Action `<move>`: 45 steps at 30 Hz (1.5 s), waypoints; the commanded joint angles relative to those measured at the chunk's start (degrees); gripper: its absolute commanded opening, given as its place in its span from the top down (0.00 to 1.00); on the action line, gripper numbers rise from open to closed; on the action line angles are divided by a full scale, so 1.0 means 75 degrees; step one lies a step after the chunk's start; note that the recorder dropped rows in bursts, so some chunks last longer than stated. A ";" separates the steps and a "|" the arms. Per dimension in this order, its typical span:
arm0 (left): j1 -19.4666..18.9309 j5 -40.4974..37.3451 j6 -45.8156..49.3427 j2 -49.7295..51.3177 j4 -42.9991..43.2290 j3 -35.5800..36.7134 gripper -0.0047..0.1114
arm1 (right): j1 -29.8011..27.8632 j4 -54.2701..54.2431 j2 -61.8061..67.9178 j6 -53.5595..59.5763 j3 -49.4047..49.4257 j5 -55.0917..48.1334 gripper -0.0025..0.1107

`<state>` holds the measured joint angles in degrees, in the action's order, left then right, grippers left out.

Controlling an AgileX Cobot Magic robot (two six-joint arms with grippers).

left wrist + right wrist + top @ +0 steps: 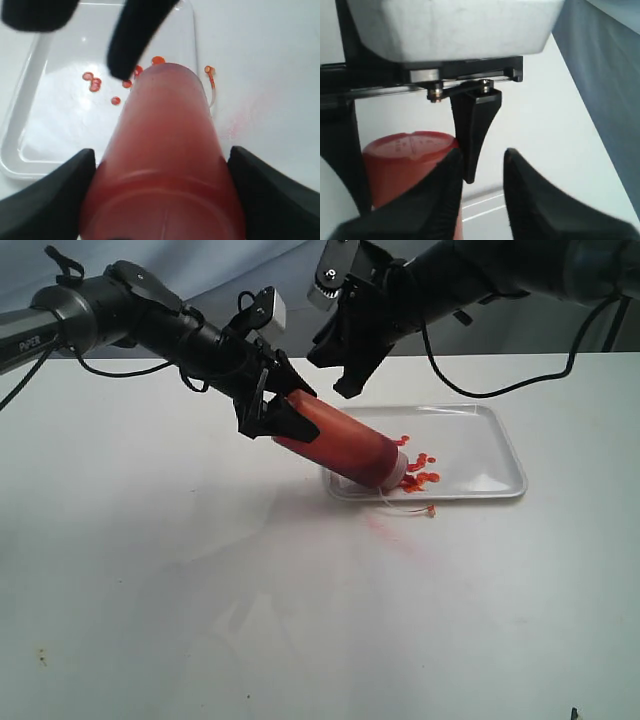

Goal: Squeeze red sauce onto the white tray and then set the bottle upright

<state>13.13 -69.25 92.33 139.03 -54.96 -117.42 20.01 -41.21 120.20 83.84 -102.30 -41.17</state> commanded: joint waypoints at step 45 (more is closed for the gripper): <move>0.0022 0.0059 0.0154 -0.0107 -0.0432 -0.0005 0.96 | -0.0307 -0.0198 -0.0507 0.1578 0.2782 0.1678 0.13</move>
<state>13.13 -69.07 93.08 139.03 -55.46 -117.42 16.44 -44.52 116.91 94.95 -81.64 -32.03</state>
